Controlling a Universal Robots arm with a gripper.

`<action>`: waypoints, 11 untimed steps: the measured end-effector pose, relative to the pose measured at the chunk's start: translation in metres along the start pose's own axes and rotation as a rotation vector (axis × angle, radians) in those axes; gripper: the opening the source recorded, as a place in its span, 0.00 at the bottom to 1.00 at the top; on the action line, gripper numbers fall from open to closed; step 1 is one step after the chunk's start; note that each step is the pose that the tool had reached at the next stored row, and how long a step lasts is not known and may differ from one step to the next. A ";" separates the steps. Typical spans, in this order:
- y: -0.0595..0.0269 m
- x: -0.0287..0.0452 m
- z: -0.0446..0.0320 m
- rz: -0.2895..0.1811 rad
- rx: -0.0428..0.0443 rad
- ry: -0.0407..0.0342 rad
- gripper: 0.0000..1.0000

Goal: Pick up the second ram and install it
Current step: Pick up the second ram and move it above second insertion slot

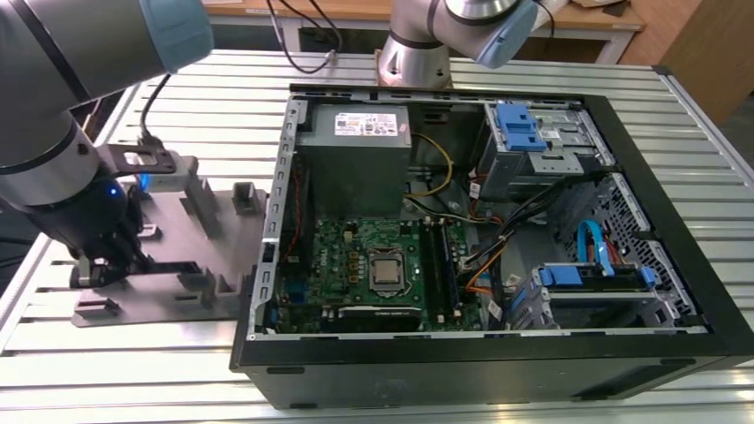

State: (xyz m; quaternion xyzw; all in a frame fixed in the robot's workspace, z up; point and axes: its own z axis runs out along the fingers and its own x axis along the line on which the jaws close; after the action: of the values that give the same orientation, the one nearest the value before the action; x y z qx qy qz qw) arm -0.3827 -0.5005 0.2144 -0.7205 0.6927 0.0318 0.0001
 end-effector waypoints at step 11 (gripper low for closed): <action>0.0006 -0.0006 -0.0126 0.000 0.0000 0.0000 0.11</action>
State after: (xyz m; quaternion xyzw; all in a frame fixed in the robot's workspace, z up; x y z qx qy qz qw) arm -0.3827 -0.5005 0.2270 -0.7205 0.6927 0.0318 0.0001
